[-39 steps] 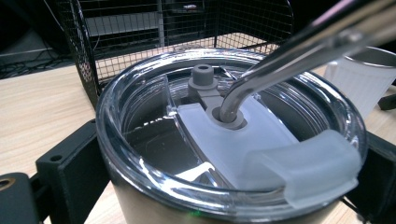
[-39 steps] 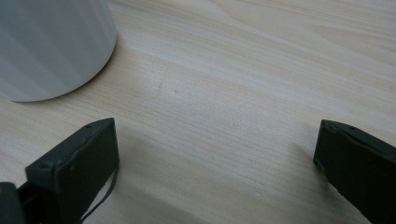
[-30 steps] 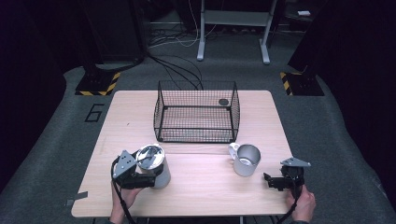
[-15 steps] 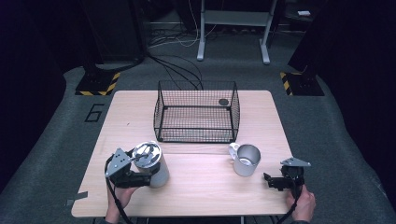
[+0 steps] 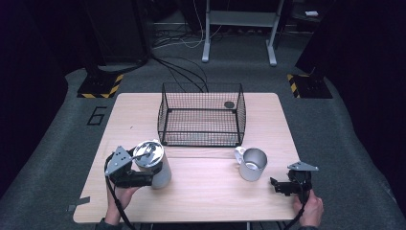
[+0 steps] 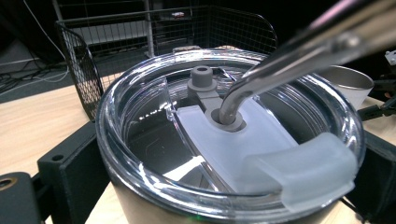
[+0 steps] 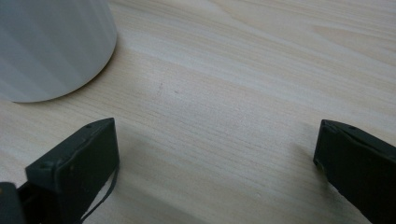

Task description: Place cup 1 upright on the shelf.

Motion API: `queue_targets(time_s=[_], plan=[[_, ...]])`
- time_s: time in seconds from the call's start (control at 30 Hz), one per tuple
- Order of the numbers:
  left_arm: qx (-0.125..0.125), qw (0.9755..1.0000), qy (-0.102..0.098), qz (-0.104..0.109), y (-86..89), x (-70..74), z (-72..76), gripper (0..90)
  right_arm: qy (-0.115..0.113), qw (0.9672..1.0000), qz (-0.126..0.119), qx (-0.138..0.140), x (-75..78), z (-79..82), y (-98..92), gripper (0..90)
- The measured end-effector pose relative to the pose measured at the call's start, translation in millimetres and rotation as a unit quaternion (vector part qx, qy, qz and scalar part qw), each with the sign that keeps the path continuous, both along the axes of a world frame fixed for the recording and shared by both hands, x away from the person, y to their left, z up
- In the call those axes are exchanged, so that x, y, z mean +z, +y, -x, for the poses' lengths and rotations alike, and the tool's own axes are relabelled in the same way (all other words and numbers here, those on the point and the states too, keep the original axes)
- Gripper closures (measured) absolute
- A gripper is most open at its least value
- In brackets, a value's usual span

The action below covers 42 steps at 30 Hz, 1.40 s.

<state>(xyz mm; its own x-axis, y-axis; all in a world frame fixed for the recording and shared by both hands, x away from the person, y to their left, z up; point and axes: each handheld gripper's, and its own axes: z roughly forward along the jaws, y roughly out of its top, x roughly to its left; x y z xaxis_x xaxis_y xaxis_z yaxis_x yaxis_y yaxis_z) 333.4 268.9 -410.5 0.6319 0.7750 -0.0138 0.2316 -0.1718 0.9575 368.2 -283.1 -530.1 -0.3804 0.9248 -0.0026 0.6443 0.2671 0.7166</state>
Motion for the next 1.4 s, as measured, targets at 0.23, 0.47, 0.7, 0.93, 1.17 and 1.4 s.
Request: queue_targets(time_s=[0.23,0.47,0.7,0.93,1.17,1.4], plan=[[-0.003,1.0000,-0.004,-0.002,-0.5,13.1,-6.7,3.9,-0.002,1.0000,-0.002,-0.001,-0.1,-0.6,0.4,0.0],[-0.012,0.9999,-0.009,-0.006,-4.2,24.4,-12.9,3.9,-0.001,1.0000,-0.002,-0.001,0.0,-0.6,0.4,0.0],[-0.022,0.9997,-0.011,-0.007,-11.5,33.1,-18.5,3.9,-0.002,1.0000,-0.002,-0.001,-0.1,-0.6,0.4,0.0],[-0.028,0.9993,-0.018,-0.016,-17.8,42.9,-24.0,3.9,-0.001,1.0000,-0.001,-0.001,0.0,-0.6,0.5,0.0],[-0.036,0.9990,-0.020,-0.018,-21.2,49.4,-29.6,3.9,-0.001,1.0000,-0.001,-0.001,0.0,-0.6,0.5,0.0],[-0.041,0.9988,-0.021,-0.016,-26.2,55.3,-37.4,3.9,-0.002,1.0000,-0.008,-0.002,0.1,-0.3,1.2,0.0]])
